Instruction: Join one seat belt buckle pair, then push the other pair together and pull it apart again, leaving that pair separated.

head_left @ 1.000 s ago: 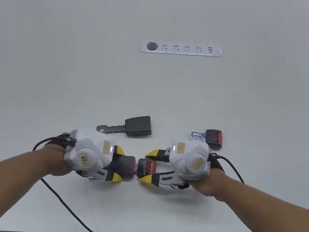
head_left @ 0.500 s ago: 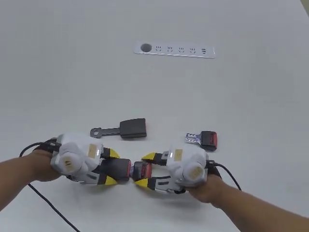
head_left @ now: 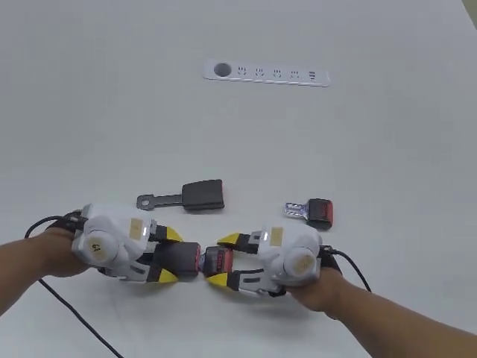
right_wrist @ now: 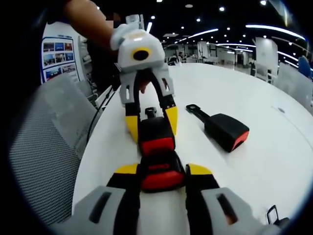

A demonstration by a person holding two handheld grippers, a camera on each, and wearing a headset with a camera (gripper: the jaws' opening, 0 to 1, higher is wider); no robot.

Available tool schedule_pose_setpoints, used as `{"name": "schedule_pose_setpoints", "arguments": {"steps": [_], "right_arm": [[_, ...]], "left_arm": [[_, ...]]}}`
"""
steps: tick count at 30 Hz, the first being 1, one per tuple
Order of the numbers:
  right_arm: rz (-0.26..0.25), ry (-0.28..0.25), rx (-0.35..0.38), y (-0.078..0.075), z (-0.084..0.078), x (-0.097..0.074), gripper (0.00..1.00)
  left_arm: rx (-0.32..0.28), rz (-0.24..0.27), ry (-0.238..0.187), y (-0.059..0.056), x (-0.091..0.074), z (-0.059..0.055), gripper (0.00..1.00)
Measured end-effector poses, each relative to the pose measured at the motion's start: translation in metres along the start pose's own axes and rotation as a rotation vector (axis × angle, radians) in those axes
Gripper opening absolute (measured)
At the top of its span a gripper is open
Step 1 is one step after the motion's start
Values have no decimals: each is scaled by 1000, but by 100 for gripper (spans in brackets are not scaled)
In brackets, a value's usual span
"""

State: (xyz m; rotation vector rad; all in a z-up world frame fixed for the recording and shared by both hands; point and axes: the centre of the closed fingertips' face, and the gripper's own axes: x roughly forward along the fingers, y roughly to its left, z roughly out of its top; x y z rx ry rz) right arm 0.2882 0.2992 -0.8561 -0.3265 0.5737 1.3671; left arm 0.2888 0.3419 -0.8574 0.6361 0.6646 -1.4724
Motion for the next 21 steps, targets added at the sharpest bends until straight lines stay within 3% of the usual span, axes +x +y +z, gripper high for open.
{"name": "schedule_pose_setpoints", "arguments": {"steps": [21], "right_arm": [[4, -4, 3, -1, 1, 1, 34]], "left_arm": [[-9, -7, -16, 1, -1, -1, 34]]}}
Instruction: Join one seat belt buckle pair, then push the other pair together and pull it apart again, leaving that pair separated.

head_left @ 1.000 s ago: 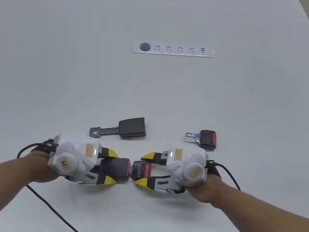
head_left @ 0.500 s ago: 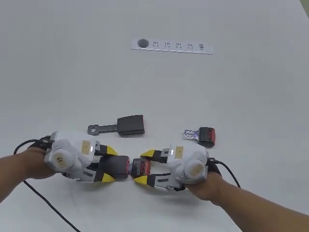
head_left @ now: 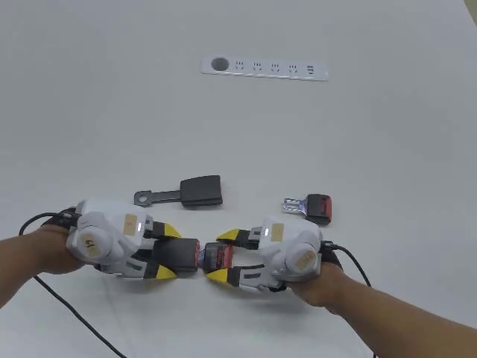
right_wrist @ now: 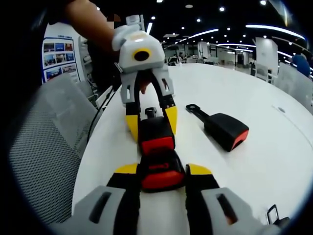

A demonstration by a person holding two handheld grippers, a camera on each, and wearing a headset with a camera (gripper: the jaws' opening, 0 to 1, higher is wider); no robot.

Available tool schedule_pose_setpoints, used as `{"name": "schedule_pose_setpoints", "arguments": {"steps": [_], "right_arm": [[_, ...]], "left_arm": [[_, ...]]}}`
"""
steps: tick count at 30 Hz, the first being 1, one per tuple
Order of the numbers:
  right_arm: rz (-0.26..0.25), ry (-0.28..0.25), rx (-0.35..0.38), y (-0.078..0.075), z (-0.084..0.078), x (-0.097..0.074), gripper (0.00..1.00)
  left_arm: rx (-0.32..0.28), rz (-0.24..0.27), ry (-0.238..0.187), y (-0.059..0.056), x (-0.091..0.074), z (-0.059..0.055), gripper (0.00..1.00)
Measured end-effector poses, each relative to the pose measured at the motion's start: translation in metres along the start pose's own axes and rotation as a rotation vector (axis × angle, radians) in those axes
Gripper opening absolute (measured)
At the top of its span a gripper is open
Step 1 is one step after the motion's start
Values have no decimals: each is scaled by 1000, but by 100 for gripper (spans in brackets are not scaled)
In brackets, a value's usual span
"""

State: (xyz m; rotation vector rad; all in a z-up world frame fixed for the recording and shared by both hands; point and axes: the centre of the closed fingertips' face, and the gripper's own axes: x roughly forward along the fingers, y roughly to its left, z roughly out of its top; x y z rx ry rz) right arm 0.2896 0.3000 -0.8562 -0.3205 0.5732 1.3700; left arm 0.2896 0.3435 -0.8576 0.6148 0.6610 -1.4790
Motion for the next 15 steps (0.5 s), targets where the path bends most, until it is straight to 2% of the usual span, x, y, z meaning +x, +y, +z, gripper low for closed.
{"name": "schedule_pose_setpoints", "arguments": {"steps": [15], "right_arm": [[-3, -7, 9, 1, 0, -1, 35]], "left_arm": [[-6, -1, 2, -1, -2, 4, 34]]}}
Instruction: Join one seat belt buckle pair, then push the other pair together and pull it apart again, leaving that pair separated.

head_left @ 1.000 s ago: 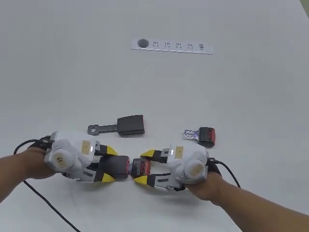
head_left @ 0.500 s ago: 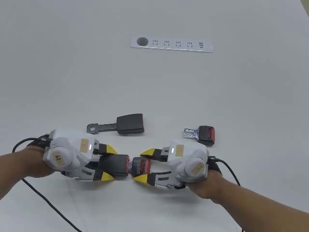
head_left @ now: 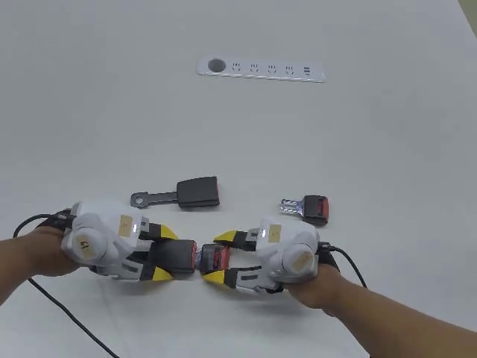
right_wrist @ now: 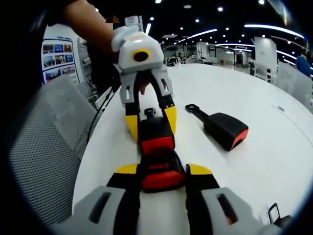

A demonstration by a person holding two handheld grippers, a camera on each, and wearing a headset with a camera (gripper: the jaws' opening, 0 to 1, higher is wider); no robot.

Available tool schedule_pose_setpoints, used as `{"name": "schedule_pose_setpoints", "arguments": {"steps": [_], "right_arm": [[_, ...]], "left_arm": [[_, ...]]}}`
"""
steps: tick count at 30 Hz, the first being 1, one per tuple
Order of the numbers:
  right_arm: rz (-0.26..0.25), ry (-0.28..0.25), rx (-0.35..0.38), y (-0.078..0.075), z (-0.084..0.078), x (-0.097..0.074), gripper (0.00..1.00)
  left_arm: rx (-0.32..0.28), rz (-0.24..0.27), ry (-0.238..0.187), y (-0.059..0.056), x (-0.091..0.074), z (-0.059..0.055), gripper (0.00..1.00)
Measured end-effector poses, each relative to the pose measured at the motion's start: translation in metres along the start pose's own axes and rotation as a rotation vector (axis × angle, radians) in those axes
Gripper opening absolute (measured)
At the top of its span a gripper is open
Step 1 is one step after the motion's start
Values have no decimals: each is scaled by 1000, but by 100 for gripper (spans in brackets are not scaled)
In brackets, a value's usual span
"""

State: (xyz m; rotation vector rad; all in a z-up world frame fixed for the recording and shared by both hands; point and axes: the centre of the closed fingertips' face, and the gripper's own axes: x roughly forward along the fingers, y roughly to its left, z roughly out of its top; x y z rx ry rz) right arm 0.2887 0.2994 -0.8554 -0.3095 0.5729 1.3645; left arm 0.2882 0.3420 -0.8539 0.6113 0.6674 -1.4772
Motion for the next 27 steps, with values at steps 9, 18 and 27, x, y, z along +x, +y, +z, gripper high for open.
{"name": "schedule_pose_setpoints", "arguments": {"steps": [9, 18, 27], "right_arm": [[1, 52, -4, 1, 2, 2, 37], [-58, -4, 32, -4, 31, -19, 74], [-165, 26, 59, -51, 8, -83, 81]], "left_arm": [[-14, 3, 38, 0, 1, -1, 36], [-132, 150, -1, 17, -17, 25, 64], [-151, 245, -106, 53, -38, 55, 83]]}}
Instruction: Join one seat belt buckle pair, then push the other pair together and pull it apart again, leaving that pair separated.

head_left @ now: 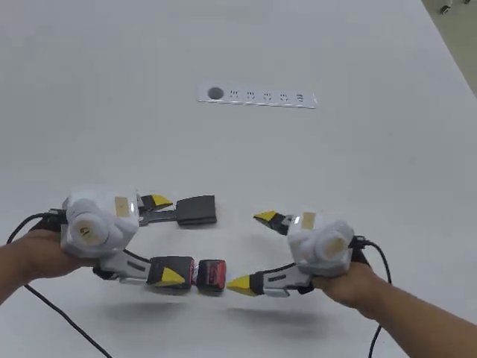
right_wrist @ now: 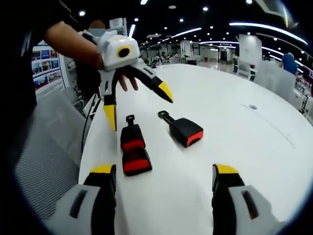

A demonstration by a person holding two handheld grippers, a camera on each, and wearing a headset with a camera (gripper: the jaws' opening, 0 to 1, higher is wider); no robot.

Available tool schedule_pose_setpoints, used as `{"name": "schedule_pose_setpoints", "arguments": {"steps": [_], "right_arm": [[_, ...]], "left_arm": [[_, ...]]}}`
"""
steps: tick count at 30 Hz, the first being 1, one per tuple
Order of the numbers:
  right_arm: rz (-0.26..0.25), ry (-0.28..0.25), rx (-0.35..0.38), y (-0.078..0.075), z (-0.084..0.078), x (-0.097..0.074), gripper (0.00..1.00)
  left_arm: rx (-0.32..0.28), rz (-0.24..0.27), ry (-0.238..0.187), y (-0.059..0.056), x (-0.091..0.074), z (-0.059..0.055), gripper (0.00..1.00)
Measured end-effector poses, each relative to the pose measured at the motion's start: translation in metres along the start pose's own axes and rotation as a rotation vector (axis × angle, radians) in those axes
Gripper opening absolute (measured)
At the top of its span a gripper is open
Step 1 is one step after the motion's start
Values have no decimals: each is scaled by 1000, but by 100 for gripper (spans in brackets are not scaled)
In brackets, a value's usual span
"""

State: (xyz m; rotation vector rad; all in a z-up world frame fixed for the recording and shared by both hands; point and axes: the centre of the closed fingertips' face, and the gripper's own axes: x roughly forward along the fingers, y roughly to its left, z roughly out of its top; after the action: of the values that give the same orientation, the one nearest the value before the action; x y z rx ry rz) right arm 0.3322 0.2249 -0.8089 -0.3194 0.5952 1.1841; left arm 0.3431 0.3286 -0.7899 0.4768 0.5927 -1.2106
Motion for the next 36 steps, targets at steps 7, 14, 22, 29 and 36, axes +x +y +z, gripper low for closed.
{"name": "schedule_pose_setpoints", "arguments": {"steps": [7, 14, 22, 29, 36], "right_arm": [[-50, 37, 0, -45, -16, -39, 81], [-59, 103, -21, -73, -36, -54, 79], [-32, 173, -19, -89, -63, -56, 73], [18, 227, -26, -85, -79, -50, 69], [41, 256, -44, -87, -88, -48, 54]], "left_arm": [[21, 28, -20, 29, 5, 22, 81], [45, 20, 8, 43, 23, 20, 77], [37, 9, 79, 53, 46, 0, 73], [44, -40, 157, 49, 56, -24, 62], [57, -74, 196, 47, 61, -31, 52]]}}
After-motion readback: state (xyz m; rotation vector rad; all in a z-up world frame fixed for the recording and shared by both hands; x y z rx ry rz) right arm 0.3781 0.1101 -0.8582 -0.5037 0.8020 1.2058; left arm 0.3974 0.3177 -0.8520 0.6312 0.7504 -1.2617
